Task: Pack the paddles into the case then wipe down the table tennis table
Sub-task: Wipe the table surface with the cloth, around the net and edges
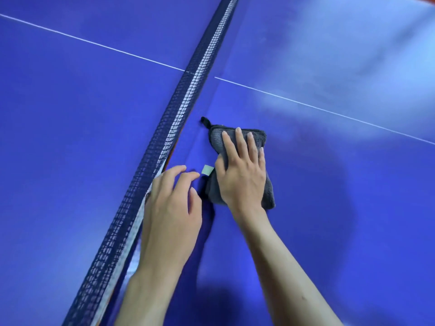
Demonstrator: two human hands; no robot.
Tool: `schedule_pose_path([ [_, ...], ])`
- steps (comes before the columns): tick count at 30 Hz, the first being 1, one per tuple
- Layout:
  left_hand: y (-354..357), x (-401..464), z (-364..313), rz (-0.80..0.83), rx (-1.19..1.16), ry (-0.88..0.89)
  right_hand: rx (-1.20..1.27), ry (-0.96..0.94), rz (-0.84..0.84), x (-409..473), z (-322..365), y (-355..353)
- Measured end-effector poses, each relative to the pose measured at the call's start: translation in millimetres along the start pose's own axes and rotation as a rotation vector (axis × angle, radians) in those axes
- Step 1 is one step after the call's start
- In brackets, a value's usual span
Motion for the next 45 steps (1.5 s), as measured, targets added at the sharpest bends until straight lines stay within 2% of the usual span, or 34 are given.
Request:
schedule_pose_path([
  [7, 42.2, -30.9, -54.1, 0.065, -0.011, 0.066, -0.038, 0.117, 0.051, -30.9, -111.1, -43.6],
  [29, 235.5, -144.2, -273.2, 0.224, 0.012, 0.277, -0.100, 0.448, -0.046, -172.6, -479.5, -212.1],
  [36, 256.3, -146.4, -296.3, 0.243, -0.068, 0.227, -0.182, 0.395, -0.025, -184.0, -508.2, -223.4],
  [41, 251.5, -129.1, -292.8, 0.231, -0.092, 0.180, -0.207, 0.399, 0.017, -118.6, -526.8, -209.9],
  [45, 236.9, -111.5, -277.6, 0.169, -0.095, 0.138, -0.212, 0.353, 0.036, -63.1, -495.3, -182.4],
])
Point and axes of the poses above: each hand's wrist, its own x-axis towards the middle knuckle, its own y-axis out of the palm, z = x × y, the point moved 9 cm from there along x, towards the middle knuckle, and after that the axes turned 5 degrees about -y, right-handed, at the moved point
